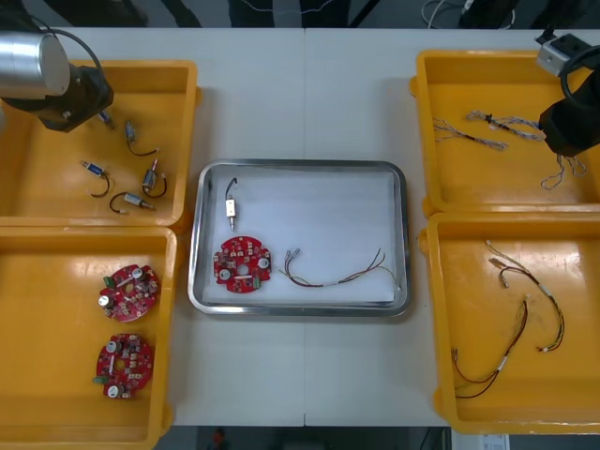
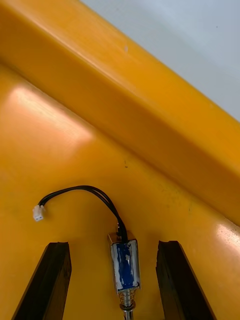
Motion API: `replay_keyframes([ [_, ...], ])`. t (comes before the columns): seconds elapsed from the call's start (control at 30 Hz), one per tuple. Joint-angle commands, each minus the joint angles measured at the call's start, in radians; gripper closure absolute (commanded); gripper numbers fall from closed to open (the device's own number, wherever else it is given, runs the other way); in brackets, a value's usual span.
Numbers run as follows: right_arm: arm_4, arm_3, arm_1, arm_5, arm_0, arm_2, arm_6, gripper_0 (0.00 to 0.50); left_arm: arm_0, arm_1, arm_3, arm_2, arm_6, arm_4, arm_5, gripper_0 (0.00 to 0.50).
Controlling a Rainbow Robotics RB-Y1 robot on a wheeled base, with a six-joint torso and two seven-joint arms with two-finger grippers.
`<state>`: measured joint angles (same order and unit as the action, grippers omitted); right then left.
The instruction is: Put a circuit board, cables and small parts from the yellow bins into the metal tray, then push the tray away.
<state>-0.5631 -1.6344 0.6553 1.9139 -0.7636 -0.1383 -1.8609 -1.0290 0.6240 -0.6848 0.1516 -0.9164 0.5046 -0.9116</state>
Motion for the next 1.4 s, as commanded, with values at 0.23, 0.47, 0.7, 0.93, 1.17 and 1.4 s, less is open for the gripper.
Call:
replay_keyframes([
  [0.23, -0.110, -0.170, 0.020, 0.006, -0.042, 0.081, 0.062, 0.500, -0.022, -0.032, 0.018, 0.031, -0.078, -0.008, 0.083, 0.000],
  [0.47, -0.199, -0.288, 0.010, 0.006, -0.042, 0.175, 0.092, 0.500, -0.011, -0.033, 0.018, 0.049, -0.076, -0.005, 0.092, 0.000],
  [0.7, -0.236, -0.384, -0.036, 0.006, -0.043, 0.264, 0.112, 0.500, 0.004, -0.032, 0.018, 0.049, -0.082, -0.005, 0.096, 0.000],
  [0.93, -0.239, -0.420, -0.102, 0.006, -0.048, 0.381, 0.128, 0.500, 0.012, -0.032, 0.018, 0.051, -0.084, -0.001, 0.097, 0.000],
  [1.17, -0.196, -0.409, -0.149, 0.006, -0.063, 0.503, 0.101, 0.500, 0.023, -0.032, 0.018, 0.049, -0.079, 0.009, 0.112, 0.403],
  [1.4, -0.104, -0.369, -0.181, -0.073, -0.065, 0.609, -0.050, 0.500, 0.026, -0.032, 0.016, 0.049, -0.079, 0.012, 0.111, 0.500],
])
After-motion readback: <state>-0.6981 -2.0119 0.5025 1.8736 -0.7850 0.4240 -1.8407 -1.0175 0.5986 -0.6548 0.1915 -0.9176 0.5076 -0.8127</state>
